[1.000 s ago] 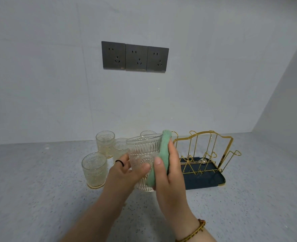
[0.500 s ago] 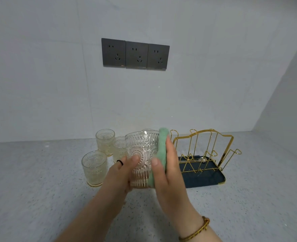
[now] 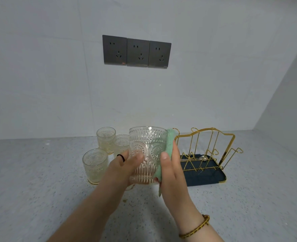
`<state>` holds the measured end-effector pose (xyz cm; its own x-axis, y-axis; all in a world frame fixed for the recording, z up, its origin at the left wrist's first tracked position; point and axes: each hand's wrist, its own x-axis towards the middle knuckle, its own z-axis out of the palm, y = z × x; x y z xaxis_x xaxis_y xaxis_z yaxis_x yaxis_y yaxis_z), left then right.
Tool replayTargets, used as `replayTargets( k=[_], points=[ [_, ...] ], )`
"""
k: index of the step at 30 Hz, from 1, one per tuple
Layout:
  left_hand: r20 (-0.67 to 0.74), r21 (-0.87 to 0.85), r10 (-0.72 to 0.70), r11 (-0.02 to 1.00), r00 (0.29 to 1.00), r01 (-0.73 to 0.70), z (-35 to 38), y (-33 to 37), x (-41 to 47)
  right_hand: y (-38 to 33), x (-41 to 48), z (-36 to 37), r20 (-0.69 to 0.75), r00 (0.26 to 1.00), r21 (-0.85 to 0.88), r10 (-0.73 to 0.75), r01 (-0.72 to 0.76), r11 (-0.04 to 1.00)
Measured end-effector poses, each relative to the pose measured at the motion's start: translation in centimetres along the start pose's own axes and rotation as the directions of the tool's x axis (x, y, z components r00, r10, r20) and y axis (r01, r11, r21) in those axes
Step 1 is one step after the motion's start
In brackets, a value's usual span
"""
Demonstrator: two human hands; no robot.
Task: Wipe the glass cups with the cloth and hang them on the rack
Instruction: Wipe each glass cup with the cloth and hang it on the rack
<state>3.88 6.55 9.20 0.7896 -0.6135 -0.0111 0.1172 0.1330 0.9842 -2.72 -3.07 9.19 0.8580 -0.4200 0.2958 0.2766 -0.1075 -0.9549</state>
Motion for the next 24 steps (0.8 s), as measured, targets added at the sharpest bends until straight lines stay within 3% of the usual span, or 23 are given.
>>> replayTargets(
  k=[4, 5, 7, 8, 9, 11, 13, 15, 17, 21, 24],
  points=[
    [-0.057, -0.017, -0.033, 0.999, 0.998, 0.032, 0.4, -0.4, 0.0, 0.8, 0.1, 0.5, -0.011, 1.000, -0.192, -0.025, 0.022, 0.981],
    [-0.063, -0.031, -0.042, 0.999, 0.997, 0.040, 0.3, -0.5, 0.1, 1.0, -0.3, 0.9, -0.032, 0.993, -0.328, -0.110, 0.094, 0.940],
    [-0.070, -0.042, -0.062, 0.997, 0.996, 0.060, 0.1, -0.5, 0.2, 2.0, -0.8, 1.5, 0.013, 0.940, -0.589, -0.342, 0.284, 0.757],
    [-0.067, -0.047, -0.062, 0.997, 0.996, 0.059, -0.1, -0.6, 0.1, 2.3, -0.8, 1.5, 0.041, 0.911, -0.646, -0.410, 0.337, 0.685],
    [-0.057, -0.051, -0.056, 0.997, 0.997, 0.053, -0.2, -0.6, 0.0, 2.3, -0.7, 1.4, 0.051, 0.912, -0.646, -0.406, 0.340, 0.684],
    [-0.039, -0.078, -0.042, 0.996, 0.998, 0.039, -0.1, -0.6, -0.2, 1.1, 0.1, 0.8, 0.048, 0.961, -0.535, -0.272, 0.255, 0.806],
    [-0.051, -0.097, -0.031, 0.995, 0.998, 0.026, 0.2, -0.5, -0.4, 0.0, 1.0, 0.0, 0.007, 0.997, -0.296, -0.071, 0.070, 0.952],
    [-0.088, -0.082, -0.034, 0.996, 0.996, 0.027, 0.5, -0.5, -0.4, -0.3, 1.3, -0.6, 0.005, 0.995, -0.069, 0.100, -0.099, 0.993],
    [-0.108, -0.064, -0.025, 0.998, 0.994, 0.018, 0.4, -0.3, -0.4, 0.1, 0.5, 0.1, 0.028, 0.995, -0.051, 0.093, -0.092, 0.994],
    [-0.114, -0.012, 0.004, 1.000, 0.993, -0.006, -0.1, 0.3, -0.2, 2.0, -1.6, 1.8, 0.011, 0.976, -0.442, -0.219, 0.201, 0.874],
    [-0.104, 0.006, 0.029, 1.000, 0.994, -0.029, 0.1, 0.7, -0.7, 1.0, -0.7, 1.2, 0.008, 0.989, -0.317, -0.150, 0.144, 0.937]
  ],
)
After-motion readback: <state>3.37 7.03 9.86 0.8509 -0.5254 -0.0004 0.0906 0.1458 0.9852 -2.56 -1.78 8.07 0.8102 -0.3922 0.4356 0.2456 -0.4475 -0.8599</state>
